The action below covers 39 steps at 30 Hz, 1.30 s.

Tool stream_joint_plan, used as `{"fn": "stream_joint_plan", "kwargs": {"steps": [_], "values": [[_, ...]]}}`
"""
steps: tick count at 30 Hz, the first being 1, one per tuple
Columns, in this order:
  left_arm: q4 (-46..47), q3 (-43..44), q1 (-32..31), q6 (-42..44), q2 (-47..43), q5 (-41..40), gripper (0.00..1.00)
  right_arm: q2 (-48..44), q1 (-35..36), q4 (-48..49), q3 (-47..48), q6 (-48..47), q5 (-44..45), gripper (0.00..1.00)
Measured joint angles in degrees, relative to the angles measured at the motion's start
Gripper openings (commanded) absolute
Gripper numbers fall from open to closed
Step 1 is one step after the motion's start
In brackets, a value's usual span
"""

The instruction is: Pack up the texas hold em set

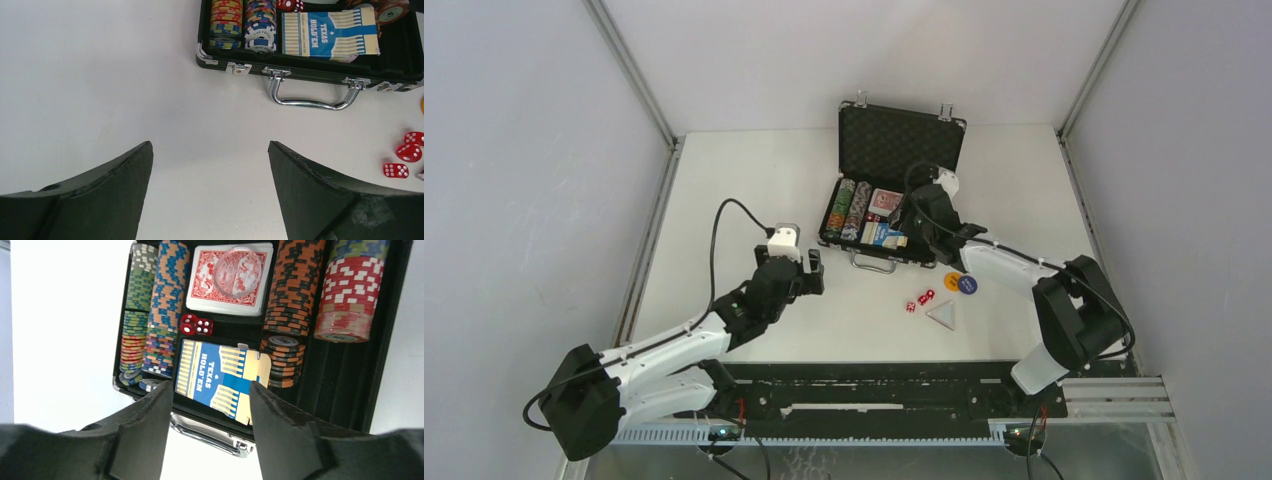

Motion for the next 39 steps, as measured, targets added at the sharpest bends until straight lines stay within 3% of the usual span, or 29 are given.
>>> {"fn": "stream_joint_plan", "kwargs": {"steps": [9,22,39], "values": [[0.02,0.0,0.0,0.0,0.26,1.03,0.89,-1.64,0.9,-1.18,-1.9,-0.81,2.78,0.17],[0.0,0.0,0.0,0.0,0.24,1.09,0.89,2.97,0.98,-3.34,-1.9,-0.31,4.59,0.15],[0.0,0.0,0.0,0.02,0.96,1.05,0.89,9.68,-1.14,1.51,0.11,-0.04,-5.29,0.16]]}}
